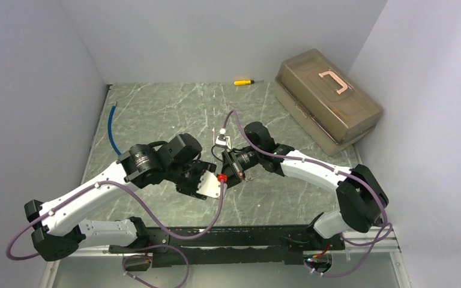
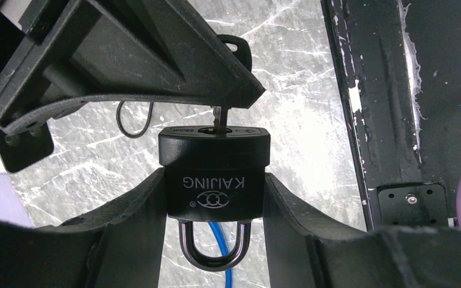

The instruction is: Unlock with the key

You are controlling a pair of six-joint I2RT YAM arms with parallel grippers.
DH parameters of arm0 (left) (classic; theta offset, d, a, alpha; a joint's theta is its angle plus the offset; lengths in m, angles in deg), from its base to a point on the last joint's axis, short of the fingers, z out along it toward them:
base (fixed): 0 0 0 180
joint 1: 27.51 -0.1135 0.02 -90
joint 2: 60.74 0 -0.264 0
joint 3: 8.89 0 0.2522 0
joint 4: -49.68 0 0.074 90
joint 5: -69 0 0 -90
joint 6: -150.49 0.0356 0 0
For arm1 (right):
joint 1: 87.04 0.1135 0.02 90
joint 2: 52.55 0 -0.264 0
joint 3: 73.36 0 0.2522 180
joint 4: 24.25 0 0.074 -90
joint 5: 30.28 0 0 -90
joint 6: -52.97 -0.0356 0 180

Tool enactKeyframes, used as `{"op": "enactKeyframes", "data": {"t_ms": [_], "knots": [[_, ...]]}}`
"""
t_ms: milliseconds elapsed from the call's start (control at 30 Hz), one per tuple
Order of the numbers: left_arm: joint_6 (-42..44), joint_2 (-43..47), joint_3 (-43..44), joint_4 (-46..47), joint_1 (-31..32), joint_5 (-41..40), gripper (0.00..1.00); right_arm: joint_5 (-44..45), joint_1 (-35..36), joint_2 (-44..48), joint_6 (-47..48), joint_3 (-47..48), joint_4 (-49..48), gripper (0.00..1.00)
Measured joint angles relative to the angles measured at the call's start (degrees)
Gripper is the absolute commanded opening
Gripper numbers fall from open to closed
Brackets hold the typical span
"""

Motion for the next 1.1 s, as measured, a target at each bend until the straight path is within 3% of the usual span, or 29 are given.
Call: {"op": "enactKeyframes", "data": {"t_ms": [400,467,633,900,1100], "knots": [[-0.26,-0.92,0.02,0.90,1.20,0.13,0.00,-0.92,0.09,-2.01,0.46,1.95,1.05,0.00],[-0.42,-0.92,0.00,0.90,1.20,0.13,0.00,-1.01,0.09,-1.99,0.57,1.95,1.20,0.21],[-1.86,-0.42,-0.20,2.25,1.60,0.20,0.00,0.09,-0.15,-1.31,3.82,2.73,5.64,0.44],[-5.60,3.91,-3.74,7.85,1.36,1.64,0.00,4.33,-1.27,2.89,9.29,3.56,13.22,0.69],[-8.61,4.15,-4.26,10.08,-0.76,5.16,0.00,7.39,-2.95,5.62,11.78,5.31,17.29,0.72]]}}
